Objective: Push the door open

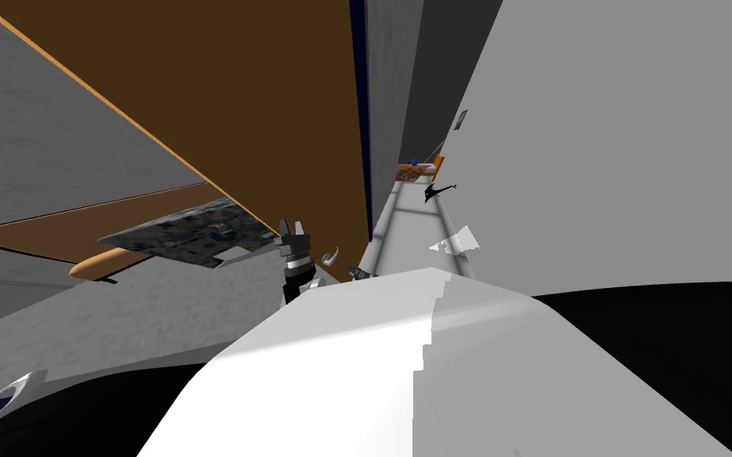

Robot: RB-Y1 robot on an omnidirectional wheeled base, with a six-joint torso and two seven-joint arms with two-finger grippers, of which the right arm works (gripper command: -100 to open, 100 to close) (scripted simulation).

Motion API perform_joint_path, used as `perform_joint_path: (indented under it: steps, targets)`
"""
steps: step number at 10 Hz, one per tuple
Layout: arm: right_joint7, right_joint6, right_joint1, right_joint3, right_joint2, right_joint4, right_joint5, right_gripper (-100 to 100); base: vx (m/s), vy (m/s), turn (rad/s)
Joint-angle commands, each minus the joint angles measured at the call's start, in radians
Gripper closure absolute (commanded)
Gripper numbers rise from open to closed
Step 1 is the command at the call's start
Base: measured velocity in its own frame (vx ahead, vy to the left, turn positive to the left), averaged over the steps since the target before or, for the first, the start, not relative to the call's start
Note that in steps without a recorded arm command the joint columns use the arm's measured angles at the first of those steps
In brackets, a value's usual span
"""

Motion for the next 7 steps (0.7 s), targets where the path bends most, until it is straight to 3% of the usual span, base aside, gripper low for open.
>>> perform_joint_path:
  steps: [1,2,4,7]
  targets:
    - [-0.005,-0.007,-0.014,0.017,0.001,0.033,-0.002,-100,0.184,-0.034,0.008]
    - [-0.009,-0.009,-0.023,0.033,0.002,0.055,-0.003,-100,0.199,-0.064,0.007]
    - [-0.006,-0.009,-0.02,0.021,0.007,0.051,-0.003,-100,0.083,0.016,0.021]
    - [-0.002,-0.013,-0.018,0.014,0.015,0.065,-0.003,-100,0.101,0.17,0.015]
